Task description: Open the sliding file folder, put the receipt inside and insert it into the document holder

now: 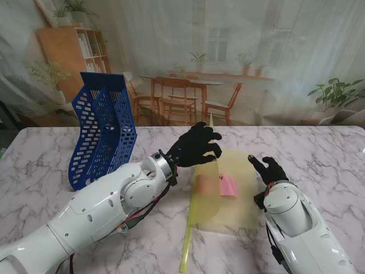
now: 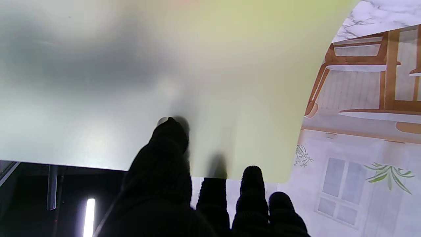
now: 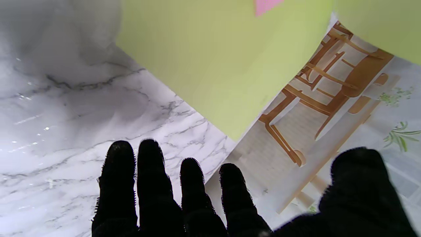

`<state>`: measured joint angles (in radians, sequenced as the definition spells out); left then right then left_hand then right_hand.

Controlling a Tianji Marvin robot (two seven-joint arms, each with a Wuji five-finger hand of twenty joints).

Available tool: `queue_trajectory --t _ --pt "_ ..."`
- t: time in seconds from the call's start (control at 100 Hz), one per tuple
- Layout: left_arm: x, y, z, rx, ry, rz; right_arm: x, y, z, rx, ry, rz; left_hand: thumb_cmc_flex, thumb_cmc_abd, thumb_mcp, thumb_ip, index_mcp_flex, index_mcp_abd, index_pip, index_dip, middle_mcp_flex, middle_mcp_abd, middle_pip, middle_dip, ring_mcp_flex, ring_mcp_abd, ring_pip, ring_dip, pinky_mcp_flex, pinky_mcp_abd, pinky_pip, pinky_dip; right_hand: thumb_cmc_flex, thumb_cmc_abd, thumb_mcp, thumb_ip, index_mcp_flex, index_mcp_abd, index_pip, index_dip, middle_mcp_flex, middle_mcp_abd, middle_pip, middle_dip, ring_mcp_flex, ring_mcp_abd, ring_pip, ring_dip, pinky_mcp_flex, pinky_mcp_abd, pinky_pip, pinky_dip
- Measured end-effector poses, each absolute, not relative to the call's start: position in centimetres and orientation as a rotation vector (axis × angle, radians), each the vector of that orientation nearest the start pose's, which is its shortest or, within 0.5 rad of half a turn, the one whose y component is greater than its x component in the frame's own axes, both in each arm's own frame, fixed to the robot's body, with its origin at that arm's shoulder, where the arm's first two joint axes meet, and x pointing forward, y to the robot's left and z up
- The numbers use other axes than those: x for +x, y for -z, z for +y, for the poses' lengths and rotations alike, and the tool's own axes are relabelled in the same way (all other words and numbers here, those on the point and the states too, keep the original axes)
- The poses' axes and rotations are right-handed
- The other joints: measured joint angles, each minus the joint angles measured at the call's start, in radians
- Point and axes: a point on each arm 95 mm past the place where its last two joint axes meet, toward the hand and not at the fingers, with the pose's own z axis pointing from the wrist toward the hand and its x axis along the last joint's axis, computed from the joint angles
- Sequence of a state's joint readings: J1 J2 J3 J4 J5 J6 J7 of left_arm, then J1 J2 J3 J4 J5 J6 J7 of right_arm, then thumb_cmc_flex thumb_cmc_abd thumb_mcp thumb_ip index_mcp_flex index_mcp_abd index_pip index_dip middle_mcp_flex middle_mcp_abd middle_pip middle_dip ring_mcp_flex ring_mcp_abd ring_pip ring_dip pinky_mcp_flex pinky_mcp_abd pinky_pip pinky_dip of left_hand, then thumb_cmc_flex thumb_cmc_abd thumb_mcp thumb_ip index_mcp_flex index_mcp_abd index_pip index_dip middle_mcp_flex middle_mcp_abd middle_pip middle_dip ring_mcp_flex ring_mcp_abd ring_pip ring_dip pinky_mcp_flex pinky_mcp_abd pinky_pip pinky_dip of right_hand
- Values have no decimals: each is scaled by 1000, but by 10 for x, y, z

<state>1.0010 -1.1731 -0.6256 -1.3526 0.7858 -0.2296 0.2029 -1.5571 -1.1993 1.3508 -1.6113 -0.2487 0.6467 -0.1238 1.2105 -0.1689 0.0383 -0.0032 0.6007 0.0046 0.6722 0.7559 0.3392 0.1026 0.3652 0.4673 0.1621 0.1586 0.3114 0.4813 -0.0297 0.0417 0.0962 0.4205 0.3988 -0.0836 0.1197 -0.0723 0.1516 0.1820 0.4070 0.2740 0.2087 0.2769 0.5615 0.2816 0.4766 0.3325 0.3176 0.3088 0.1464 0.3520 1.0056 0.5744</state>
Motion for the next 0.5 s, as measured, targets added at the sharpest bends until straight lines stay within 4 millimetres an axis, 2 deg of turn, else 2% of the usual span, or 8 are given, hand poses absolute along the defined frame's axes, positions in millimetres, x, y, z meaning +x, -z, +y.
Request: queue_trajectory --t 0.07,0.12,0.17,0.26,0.41,0.45,0.5 --pt "455 262 -170 -713 2016 1722 410 338 -63 2239 -1208 546 0 0 0 0 0 0 0 0 0 0 0 0 0 0 0 0 0 0 0 0 2 5 -36 0 0 9 -1 -9 27 21 13 10 65 12 64 14 48 13 106 -1" --pt "455 262 -170 -713 2019 1719 411 340 -63 2260 -1207 546 0 0 0 0 0 0 0 0 0 0 0 0 0 0 0 0 0 0 0 0 8 24 -74 0 0 22 -1 -12 55 30 20 7 98 13 104 14 70 23 162 -33" --pt "455 262 -170 -711 2021 1718 411 341 -62 2291 -1211 541 0 0 0 0 0 0 0 0 0 0 0 0 0 0 0 0 0 0 0 0 9 35 -98 1 0 22 0 -12 99 45 23 10 149 18 139 20 111 36 206 -37" --pt "455 262 -171 -709 2023 1720 411 343 -61 2332 -1221 529 0 0 0 0 0 0 0 1 0 0 0 0 0 0 0 0 0 0 0 0 9 48 -109 5 18 24 3 -12 193 62 28 13 251 26 203 37 185 64 285 -37" --pt "455 264 -174 -710 2023 1735 410 343 -57 2348 -1230 537 0 0 0 0 0 0 0 1 0 0 0 0 0 0 0 0 0 0 0 0 9 51 -110 6 54 66 29 -12 432 90 50 34 472 45 330 77 381 138 425 -9" --pt "455 265 -175 -713 2022 1739 410 342 -56 2363 -1240 532 0 0 0 0 0 0 0 1 0 0 0 0 0 0 0 0 0 0 0 0 9 51 -110 6 77 72 50 -15 496 111 59 38 527 46 355 86 432 157 462 3" --pt "455 266 -177 -720 2022 1743 409 341 -53 2394 -1261 517 0 0 0 0 0 0 0 1 0 0 0 0 0 0 0 0 0 0 0 0 9 51 -110 6 85 85 57 -27 570 111 75 46 588 46 420 102 490 172 507 22"
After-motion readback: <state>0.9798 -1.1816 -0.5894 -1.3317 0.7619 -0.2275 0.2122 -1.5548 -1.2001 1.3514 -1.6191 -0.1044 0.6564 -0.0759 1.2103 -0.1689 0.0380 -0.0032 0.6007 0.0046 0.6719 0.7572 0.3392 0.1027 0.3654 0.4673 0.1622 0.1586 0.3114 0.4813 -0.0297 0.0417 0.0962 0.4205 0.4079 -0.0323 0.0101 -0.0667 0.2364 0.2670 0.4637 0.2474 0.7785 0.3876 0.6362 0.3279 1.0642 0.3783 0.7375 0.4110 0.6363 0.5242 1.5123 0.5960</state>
